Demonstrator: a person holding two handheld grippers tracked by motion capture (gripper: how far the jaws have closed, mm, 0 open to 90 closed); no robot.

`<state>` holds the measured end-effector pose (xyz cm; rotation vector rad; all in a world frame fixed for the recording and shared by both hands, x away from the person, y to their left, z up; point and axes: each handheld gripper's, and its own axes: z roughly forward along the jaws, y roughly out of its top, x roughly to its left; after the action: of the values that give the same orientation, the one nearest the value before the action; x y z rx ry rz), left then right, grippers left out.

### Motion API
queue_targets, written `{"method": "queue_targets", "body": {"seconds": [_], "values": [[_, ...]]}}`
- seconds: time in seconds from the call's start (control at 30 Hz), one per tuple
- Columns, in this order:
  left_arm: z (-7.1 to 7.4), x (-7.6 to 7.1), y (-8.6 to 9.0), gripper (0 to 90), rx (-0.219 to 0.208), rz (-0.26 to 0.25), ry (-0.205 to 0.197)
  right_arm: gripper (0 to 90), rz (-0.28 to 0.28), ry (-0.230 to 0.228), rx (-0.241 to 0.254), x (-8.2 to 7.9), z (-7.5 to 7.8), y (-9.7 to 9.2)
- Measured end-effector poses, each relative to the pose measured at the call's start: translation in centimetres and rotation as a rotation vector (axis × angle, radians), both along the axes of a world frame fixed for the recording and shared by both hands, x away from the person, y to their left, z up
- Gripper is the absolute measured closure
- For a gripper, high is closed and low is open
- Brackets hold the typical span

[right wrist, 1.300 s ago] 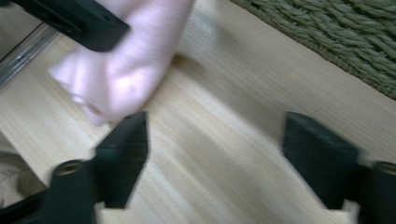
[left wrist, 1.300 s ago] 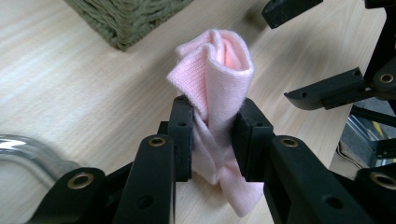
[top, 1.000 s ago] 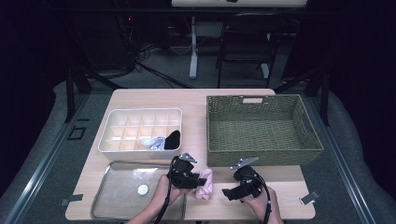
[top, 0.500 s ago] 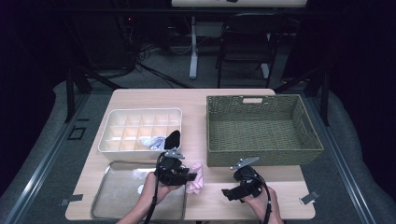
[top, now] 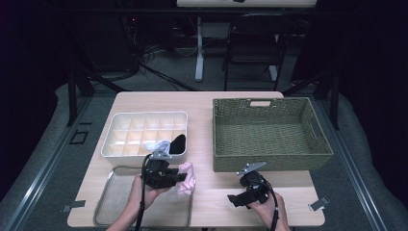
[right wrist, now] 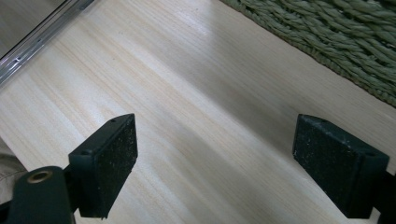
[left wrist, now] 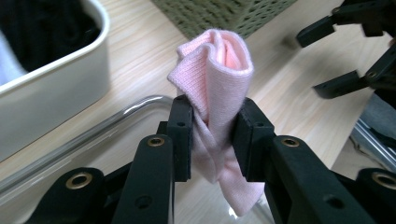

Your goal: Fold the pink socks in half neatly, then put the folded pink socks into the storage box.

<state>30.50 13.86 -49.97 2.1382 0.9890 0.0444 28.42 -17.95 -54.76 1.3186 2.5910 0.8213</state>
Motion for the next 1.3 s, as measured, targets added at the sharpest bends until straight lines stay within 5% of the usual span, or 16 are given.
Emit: {"method": "queue_targets", "body": {"seconds": [0.57,1.3], "values": [[1.2,-0.5,3.2,70.6,-0.014,0.079,-0.056,13.5,-0.011,0.006,-0.021,0.0,0.4,-0.7],[2.9,0.6,7.3,70.6,-0.027,0.204,-0.109,13.3,-0.005,0.009,-0.031,0.2,0.2,-0.6]]}}
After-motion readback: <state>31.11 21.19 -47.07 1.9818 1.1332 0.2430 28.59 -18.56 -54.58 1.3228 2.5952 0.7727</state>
